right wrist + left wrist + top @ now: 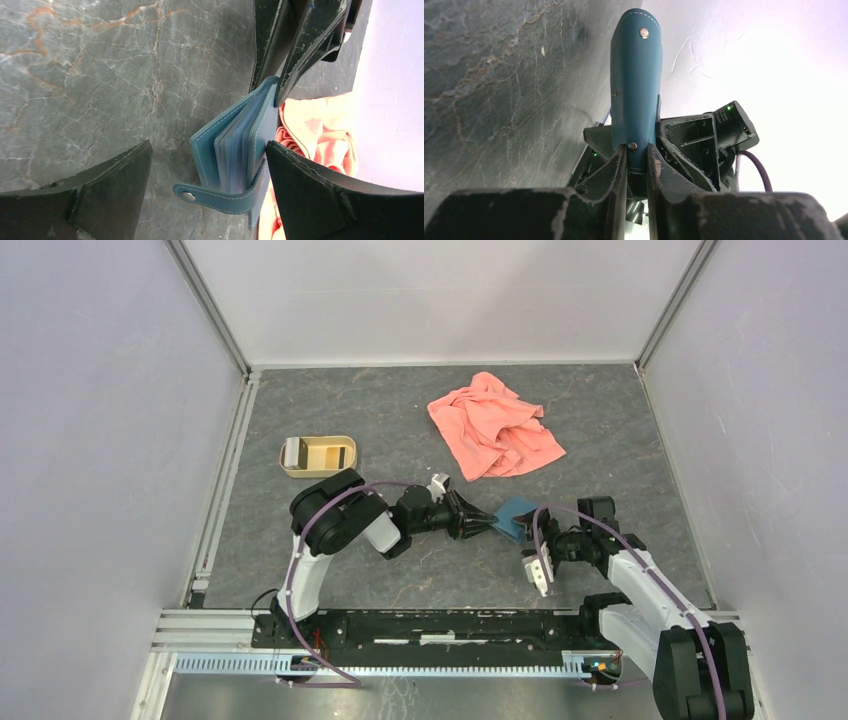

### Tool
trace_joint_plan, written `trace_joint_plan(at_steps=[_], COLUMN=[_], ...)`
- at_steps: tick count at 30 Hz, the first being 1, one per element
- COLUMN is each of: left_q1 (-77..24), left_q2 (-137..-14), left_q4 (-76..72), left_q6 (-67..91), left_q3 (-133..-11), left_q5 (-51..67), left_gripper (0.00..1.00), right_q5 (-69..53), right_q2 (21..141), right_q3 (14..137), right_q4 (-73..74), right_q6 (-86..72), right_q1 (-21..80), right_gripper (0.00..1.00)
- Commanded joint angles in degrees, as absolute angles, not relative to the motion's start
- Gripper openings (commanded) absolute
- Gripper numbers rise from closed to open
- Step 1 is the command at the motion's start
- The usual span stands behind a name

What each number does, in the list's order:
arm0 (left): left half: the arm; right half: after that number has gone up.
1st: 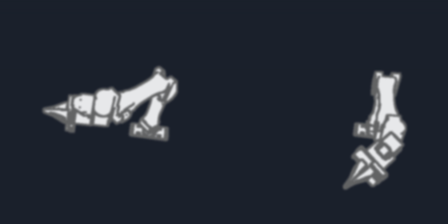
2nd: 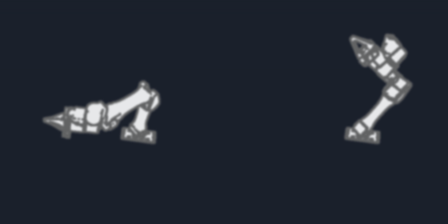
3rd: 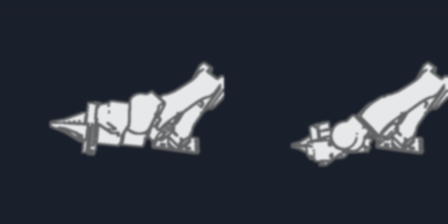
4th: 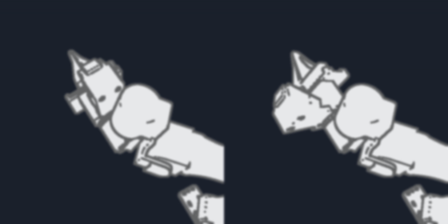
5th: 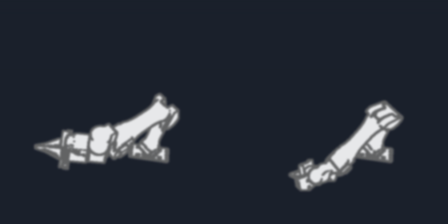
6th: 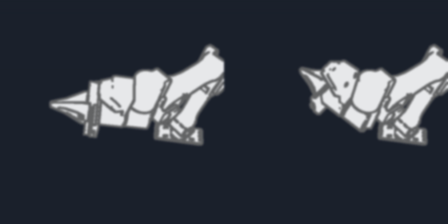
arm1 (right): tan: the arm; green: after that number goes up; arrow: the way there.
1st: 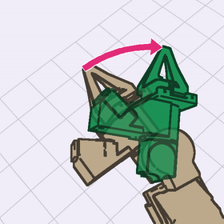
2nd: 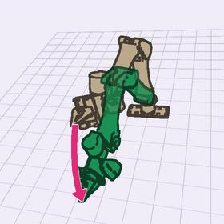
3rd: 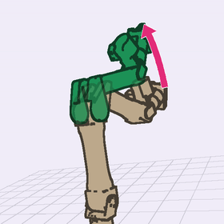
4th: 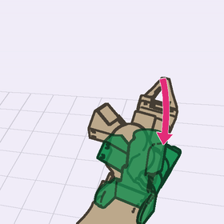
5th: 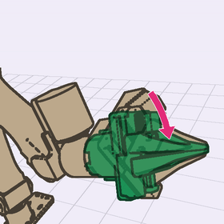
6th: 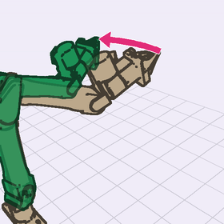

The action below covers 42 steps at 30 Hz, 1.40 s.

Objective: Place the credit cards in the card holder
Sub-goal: Turn over the card holder at the center of the board.

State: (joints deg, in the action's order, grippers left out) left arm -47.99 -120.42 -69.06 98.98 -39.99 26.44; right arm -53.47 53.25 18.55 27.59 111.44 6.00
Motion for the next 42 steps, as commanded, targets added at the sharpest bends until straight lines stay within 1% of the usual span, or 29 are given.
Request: trace_joint_plan(at_steps=[1, 5, 8, 10, 12, 14, 16, 19, 21, 23, 24, 25, 27, 30, 33, 35, 37, 39, 42], left_q1=[-47.97, -48.08, -48.08, -48.08, -48.08, -48.07, -48.01, -47.83, -47.45, -46.8, -46.38, -45.88, -44.92, -43.86, -43.95, -45.55, -47.59, -48.23, -48.25], left_q2=[-121.21, -122.01, -122.58, -122.92, -123.12, -123.16, -123.0, -121.93, -120.26, -117.88, -116.55, -114.69, -110.37, -101.64, -89.58, -79.5, -72.29, -66.24, -60.39], left_q4=[-76.81, -79.1, -80.66, -82.05, -83.1, -84.3, -85.63, -87.35, -87.34, -86.2, -85.2, -83.64, -79.43, -69.85, -50.86, -32.6, -22.46, -18.55, -18.78], left_q6=[104.23, 105.64, 106.47, 107.21, 107.6, 107.75, 107.67, 106.52, 104.58, 101.62, 99.59, 97.27, 91.72, 79.86, 61.87, 48.72, 37.75, 31.11, 27.52], left_q3=[-39.47, -39.03, -38.62, -38.35, -38.08, -37.76, -37.4, -36.43, -35.41, -34.01, -33.13, -32.33, -30.57, -28.71, -30.25, -32.87, -35.09, -34.84, -32.17], left_q5=[27.81, 27.69, 27.38, 27.21, 27.01, 26.83, 26.78, 26.34, 26.2, 26.11, 26.17, 26.14, 25.8, 24.63, 19.49, 11.92, 4.6, 0.54, -3.74], left_gripper=[0.08, 0.09, 0.12, 0.13, 0.16, 0.2, 0.35, 0.53, 0.62, 0.73, 0.94, 0.99, 1.0, 1.0, 1.0, 1.0, 1.0, 1.0, 1.0], right_q5=[-50.3, -48.08, -48.08, -47.39, -46.54, -46.76, -48.5, -49.57, -49.4, -49.46, -49.63, -49.74, -50.19, -51.93, -55.71, -59.22, -61.14, -59.74, -56.59], right_q2=[53.09, 52.97, 52.66, 52.48, 52.37, 52.21, 52.07, 52.02, 51.86, 51.88, 51.99, 52.16, 53.44, 58.54, 67.47, 74.18, 80.21, 84.05, 87.84], right_q3=[15.52, 14.29, 15.54, 16.43, 17.49, 18.61, 19.8, 21.68, 23.08, 24.86, 25.91, 26.96, 29.46, 34.88, 40.24, 44.2, 47.1, 47.7, 45.81], right_q4=[12.13, 4.13, 1.82, 1.29, 0.7, 1.55, 4.08, 7.04, 8.98, 11.2, 12.59, 13.52, 15.95, 22.67, 31.02, 38.28, 43.14, 41.8, 35.05], right_q6=[103.29, 95.98, 89.23, 86.2, 82.39, 79.25, 78.27, 74.58, 71.31, 67.32, 64.16, 60.69, 53.48, 45.73, 42.02, 41.71, 41.56, 37.93, 29.27], right_q1=[7.86, 9.56, 10.09, 10.2, 10.12, 10.1, 10.21, 10.07, 10.08, 10.04, 10.07, 10.11, 10.1, 10.07, 10.05, 10.1, 9.88, 9.36, 8.01], right_gripper=[0.87, 0.72, 0.57, 0.49, 0.42, 0.37, 0.31, 0.23, 0.19, 0.17, 0.16, 0.16, 0.16, 0.16, 0.16, 0.16, 0.16, 0.19, 0.29])
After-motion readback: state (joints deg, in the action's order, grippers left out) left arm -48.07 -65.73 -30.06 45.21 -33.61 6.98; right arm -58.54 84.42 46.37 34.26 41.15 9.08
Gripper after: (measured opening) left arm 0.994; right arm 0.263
